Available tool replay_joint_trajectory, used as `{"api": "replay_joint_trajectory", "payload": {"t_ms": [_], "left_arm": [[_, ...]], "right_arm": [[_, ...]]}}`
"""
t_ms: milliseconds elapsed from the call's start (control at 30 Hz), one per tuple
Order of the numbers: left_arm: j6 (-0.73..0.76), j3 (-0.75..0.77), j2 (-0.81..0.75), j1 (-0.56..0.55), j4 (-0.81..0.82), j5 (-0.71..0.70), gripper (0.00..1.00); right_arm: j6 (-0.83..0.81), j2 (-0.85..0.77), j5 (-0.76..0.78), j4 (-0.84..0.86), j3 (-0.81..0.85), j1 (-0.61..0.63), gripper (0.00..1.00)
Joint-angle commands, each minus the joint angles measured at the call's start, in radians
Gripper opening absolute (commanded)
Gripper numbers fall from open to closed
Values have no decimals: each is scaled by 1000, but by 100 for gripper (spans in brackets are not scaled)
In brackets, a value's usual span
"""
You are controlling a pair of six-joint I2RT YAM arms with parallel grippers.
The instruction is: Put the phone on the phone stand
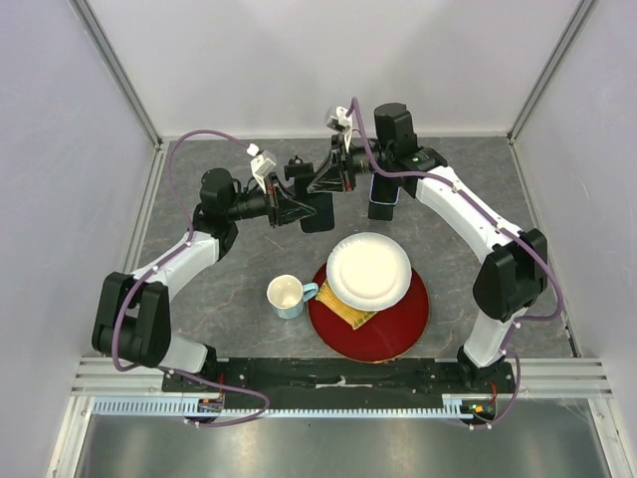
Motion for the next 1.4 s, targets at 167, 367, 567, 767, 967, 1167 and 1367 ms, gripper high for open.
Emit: {"api": "replay_joint_trajectory", "payload": {"t_ms": [167,367,567,767,967,1167,1367], "left_arm": [[-33,-17,-242,-14,-34,-283,2],[-151,-117,-547,-13,-122,-597,2],[-174,-197,-799,-14,-137,-724,2],[-203,-152,-813,-13,-120,-626,2],[-283,-138,-763,-13,-44,-549,2],[-308,-128,-772,-13,16,-539,2],[-309,-120,-804,-13,27,-563,2]], "right_arm": [[147,-65,-2,294,-10,15,62],[267,-74,-1,384,-39,45,83],[489,-84,-83,663,-102,134,83],[768,-76,-153,1056,-156,162,56],[988,-38,-189,1322,-159,170,35],[1058,-13,-196,1401,-151,171,45],[1132,-19,-204,1497,-159,176,47]]}}
